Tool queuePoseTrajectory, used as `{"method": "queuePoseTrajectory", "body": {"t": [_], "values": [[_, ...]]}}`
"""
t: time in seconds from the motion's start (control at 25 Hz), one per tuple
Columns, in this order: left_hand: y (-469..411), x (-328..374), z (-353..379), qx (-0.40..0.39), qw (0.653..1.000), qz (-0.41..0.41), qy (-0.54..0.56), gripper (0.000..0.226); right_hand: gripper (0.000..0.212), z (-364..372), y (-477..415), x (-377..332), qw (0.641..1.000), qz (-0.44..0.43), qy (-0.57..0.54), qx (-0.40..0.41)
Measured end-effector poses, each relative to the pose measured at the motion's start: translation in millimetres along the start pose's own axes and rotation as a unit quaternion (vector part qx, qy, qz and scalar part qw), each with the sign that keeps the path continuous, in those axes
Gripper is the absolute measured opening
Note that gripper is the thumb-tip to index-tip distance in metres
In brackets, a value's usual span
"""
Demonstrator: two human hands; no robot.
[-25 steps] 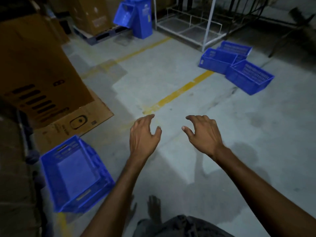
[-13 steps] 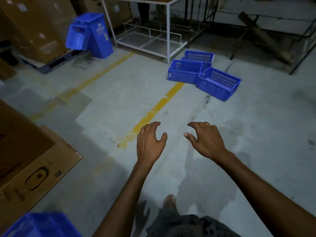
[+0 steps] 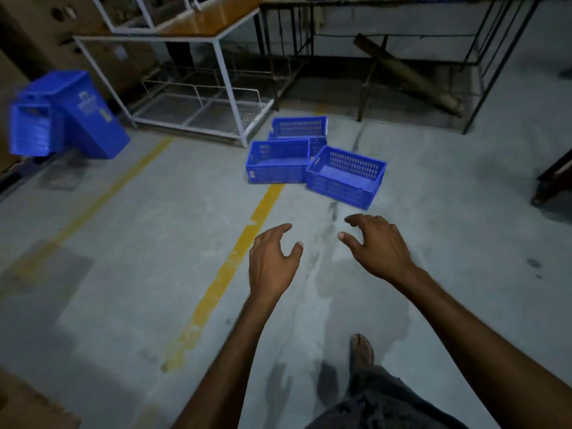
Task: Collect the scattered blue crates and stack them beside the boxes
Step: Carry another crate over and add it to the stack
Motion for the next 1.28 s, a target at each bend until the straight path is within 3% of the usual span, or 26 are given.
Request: {"method": "queuePoseTrajectory", "body": {"t": [0.32,0.6,0.92,1.08,1.28], "values": [[-187.2,124.3,113.4,-0.042,0.995,-0.045,0.084,0.037,0.039,-21.8,-184.1,169.6,0.999,-0.007,-0.002,-0.039],[-362.7,173.1,190.0,-0.072,0.986,-0.083,0.122,0.021,0.039,0.0,-352.9,310.9,0.997,0.030,0.005,-0.064],[-537.0,236.8,320.8,-0.190,0.965,-0.141,0.117,0.019,0.040,20.8,-502.8,453.7,0.992,0.067,0.021,-0.107],[-599.5,243.2,406.3,-0.213,0.949,-0.198,0.124,0.022,0.042,61.2,-572.5,552.6,0.987,0.068,0.018,-0.143],[-654.1,208.0,545.0,-0.172,0.915,-0.324,0.170,0.030,0.048,171.0,-648.1,687.7,0.971,0.049,-0.013,-0.235]]}}
Point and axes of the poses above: each hand's wrist, its own y-axis away from the middle knuckle, its own z-axis out of the palm, x = y × z, the point moved 10 cm from there along -y, towards the middle knuckle, and after that the axes turned 15 degrees about -z, right-handed, at the moved point
